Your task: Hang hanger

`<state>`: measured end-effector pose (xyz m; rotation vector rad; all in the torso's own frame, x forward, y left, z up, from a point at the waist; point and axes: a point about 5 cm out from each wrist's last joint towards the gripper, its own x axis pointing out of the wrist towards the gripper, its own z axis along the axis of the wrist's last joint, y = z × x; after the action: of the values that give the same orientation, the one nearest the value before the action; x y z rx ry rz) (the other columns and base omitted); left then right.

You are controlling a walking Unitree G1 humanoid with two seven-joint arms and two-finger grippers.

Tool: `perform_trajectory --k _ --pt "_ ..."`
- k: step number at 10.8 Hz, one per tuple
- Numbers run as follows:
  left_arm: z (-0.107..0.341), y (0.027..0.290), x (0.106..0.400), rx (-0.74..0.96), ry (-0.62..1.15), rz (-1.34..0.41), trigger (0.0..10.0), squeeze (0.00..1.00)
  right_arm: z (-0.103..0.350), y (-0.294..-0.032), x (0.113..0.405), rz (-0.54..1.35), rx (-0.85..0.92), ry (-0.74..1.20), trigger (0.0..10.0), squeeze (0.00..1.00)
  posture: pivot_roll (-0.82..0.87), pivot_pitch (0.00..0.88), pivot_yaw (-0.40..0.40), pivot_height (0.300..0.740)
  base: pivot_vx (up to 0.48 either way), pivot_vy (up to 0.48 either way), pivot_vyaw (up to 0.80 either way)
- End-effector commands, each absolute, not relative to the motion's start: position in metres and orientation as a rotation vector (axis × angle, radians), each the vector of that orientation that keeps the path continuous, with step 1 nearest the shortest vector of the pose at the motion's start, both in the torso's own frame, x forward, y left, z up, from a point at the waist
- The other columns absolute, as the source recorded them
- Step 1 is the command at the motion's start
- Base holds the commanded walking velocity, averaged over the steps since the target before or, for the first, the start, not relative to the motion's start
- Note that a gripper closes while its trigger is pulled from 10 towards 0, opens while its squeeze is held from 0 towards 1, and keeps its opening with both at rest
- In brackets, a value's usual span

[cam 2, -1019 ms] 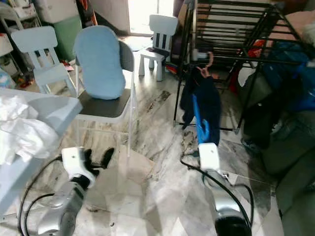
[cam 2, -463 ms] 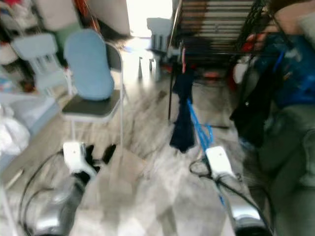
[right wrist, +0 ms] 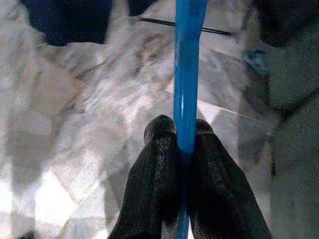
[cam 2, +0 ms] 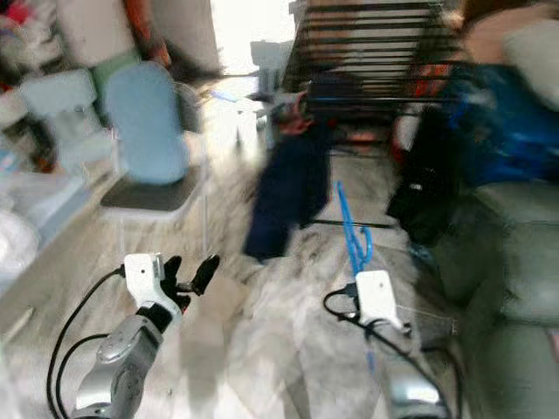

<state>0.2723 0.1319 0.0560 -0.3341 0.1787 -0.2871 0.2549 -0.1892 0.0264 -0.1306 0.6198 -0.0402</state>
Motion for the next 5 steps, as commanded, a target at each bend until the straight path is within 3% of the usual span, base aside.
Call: perform_trajectory --k 1,5 --pt "0.057 0.13 0.275 -0.33 0.175 -0.296 10.0 0.0 0.033 -0.197 0.258 -0.086 -0.135 0.593 10.0 0.0 -0.23 0.0 0.062 0.74 0.458 0.0 0.0" --pt "0.056 0.127 0.279 -0.329 0.178 -0.319 10.0 0.0 0.034 -0.208 0.261 -0.13 -0.134 0.592 10.0 0.0 -0.24 0.0 0.065 0.74 0.451 0.0 0.0"
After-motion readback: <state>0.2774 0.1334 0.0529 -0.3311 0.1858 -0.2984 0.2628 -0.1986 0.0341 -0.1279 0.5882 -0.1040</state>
